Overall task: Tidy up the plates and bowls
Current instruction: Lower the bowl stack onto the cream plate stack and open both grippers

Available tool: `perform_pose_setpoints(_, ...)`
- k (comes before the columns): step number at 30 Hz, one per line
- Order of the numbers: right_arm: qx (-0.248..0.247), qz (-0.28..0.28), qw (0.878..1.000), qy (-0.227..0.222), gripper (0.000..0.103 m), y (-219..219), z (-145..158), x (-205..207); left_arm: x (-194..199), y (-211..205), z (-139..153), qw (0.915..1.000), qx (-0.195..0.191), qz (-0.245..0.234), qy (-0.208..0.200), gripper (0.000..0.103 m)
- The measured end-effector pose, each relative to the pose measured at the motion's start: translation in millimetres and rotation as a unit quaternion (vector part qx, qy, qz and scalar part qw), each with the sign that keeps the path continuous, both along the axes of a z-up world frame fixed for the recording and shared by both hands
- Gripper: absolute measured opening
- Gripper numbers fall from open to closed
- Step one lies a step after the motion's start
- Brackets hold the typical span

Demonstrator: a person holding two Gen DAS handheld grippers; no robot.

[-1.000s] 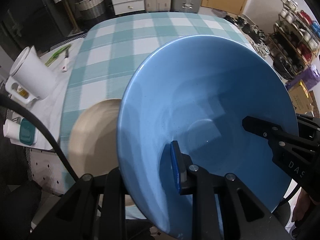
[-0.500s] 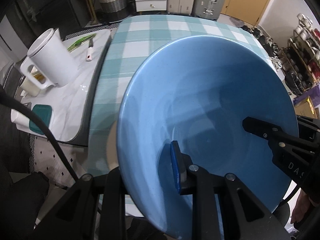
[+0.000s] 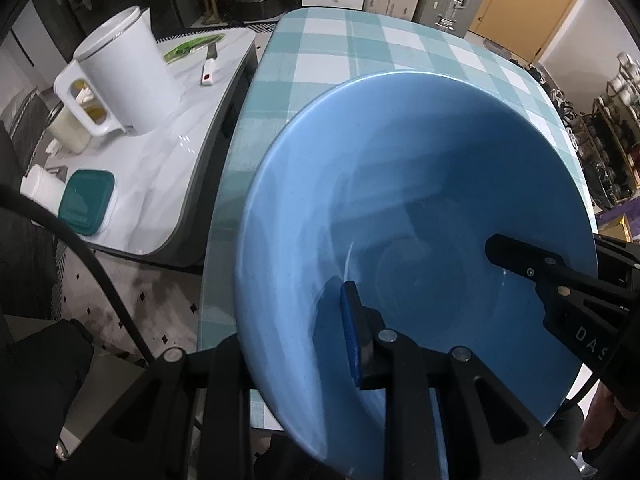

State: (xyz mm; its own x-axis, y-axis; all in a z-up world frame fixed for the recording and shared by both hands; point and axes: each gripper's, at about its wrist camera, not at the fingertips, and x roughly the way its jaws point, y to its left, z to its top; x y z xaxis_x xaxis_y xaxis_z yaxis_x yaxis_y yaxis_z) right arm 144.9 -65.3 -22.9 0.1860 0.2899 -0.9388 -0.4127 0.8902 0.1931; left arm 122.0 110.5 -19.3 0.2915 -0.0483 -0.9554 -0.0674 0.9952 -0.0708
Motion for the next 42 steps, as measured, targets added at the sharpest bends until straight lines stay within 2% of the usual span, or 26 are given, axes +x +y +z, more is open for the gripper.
perform_pose_setpoints(4,-0.013,0.003,1.0,-0.006,0.013,6.2,-3.8,1.0,-1.8,9.7,-12.5,0.9994,-0.032,0.017,-0.002,0.022)
perform_pose_setpoints(14,-0.032,0.01,0.999,-0.003,0.013,9.1,-16.4,-2.1,-9.9,13.1,-28.8,0.9981,-0.048,0.029,-0.025,0.022)
perform_pose_setpoints(23,-0.028,0.009,1.0,-0.008,0.013,13.6,-20.8,-3.4,-13.9,15.3,-31.8,0.9979,-0.037,0.035,-0.04,0.022)
perform_pose_setpoints(42,-0.048,0.025,0.998,-0.033,0.013,13.0,-25.2,-7.6,-14.3,5.9,-41.1,0.9985,-0.026,0.027,-0.041,0.024)
